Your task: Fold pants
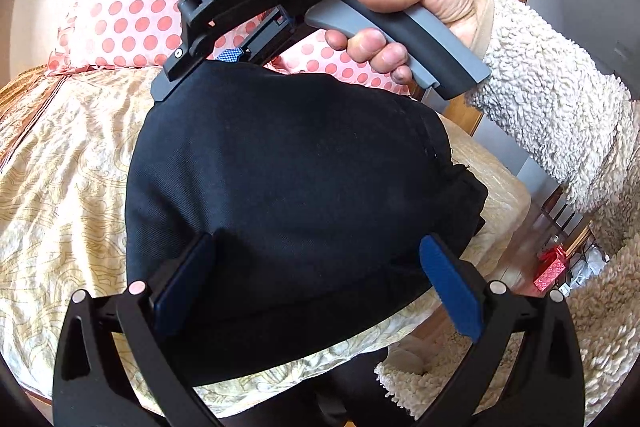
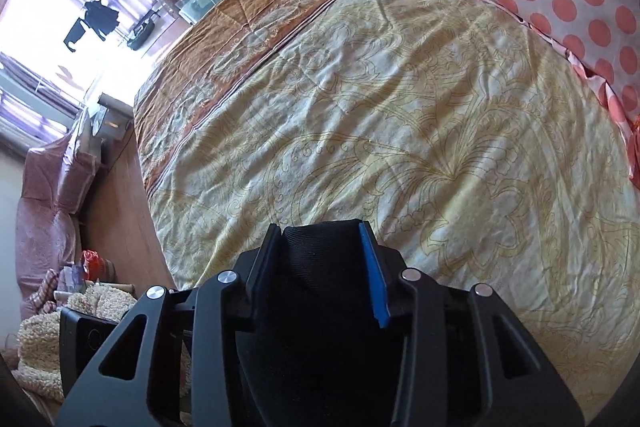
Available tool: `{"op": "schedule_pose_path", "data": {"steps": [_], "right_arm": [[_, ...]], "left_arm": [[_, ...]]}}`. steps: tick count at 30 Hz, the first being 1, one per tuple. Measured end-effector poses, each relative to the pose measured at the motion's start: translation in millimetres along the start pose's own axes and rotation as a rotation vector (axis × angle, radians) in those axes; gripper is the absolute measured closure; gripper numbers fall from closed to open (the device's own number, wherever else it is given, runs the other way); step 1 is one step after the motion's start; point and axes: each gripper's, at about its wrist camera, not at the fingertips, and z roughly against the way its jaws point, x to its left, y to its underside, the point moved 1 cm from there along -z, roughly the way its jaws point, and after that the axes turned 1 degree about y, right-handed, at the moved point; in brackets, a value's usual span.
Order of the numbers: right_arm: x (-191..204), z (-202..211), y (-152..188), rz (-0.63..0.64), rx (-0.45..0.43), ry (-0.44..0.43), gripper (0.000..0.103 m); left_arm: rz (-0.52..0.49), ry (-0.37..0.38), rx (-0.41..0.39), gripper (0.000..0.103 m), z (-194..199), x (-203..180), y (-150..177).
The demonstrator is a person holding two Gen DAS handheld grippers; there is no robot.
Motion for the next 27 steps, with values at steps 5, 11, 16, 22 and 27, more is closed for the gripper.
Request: {"op": "schedule_pose_path", "data": {"steps": [5, 11, 16, 22, 27], "right_arm": [[-7.2, 4.8, -5.7, -0.070, -0.009, -0.058, 0.055], [-0.3, 3.7, -6.1, -0.011, -0.007, 0.023, 0.067], [17.1, 2.4, 1.8, 0.105, -0.020, 0.142, 0.079], [7.6, 20.5, -6.7, 0.081, -0.115, 0.183, 0.088], [-15.7, 29.8, -10.3, -0.022, -0.169, 0.113, 0.090]], "left_arm": [[-0.006, -0.008, 0.001, 0.002, -0.4, -2.7, -0.3], [-0.009, -0.014, 0.001, 0.002, -1.7, -4.8, -0.2], [-0.011, -0.016, 0.002, 0.002, -2.0, -6.0, -0.5], [-0.003, -0.016, 0.002, 0.002, -3.0, -6.1, -2.1], [-0.009, -0.034, -0.001, 0.002, -2.9, -8.3, -1.7]]}}
